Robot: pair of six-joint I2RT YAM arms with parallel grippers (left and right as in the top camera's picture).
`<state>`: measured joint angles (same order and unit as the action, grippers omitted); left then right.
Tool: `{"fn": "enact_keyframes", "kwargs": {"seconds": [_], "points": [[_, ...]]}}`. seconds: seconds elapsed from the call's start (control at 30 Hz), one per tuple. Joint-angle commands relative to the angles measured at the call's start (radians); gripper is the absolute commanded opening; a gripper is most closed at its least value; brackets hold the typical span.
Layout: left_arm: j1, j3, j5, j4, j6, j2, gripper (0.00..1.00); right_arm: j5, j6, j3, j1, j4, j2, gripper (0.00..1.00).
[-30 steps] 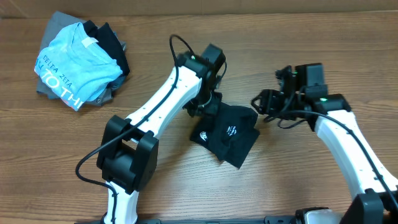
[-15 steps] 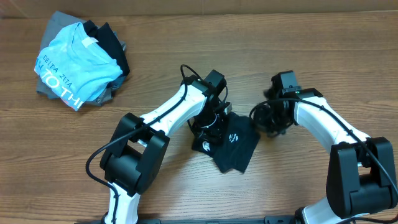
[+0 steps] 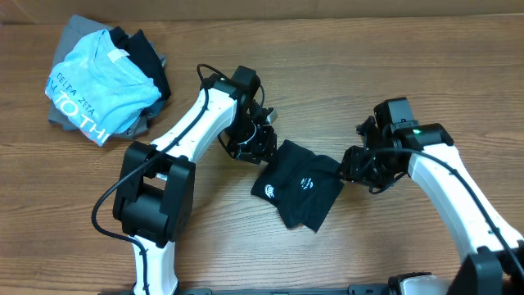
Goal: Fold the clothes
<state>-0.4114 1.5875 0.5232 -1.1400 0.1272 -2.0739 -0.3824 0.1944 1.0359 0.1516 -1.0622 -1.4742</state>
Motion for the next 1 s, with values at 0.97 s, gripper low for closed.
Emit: {"fn": "enact_keyframes", "kwargs": {"seconds": [0.97], "points": [[0.033, 0.014, -0.078, 0.025, -0.046, 0.017, 0.56, 0.046, -0.086, -0.14, 0.46, 0.28, -0.179, 0.34]]}}
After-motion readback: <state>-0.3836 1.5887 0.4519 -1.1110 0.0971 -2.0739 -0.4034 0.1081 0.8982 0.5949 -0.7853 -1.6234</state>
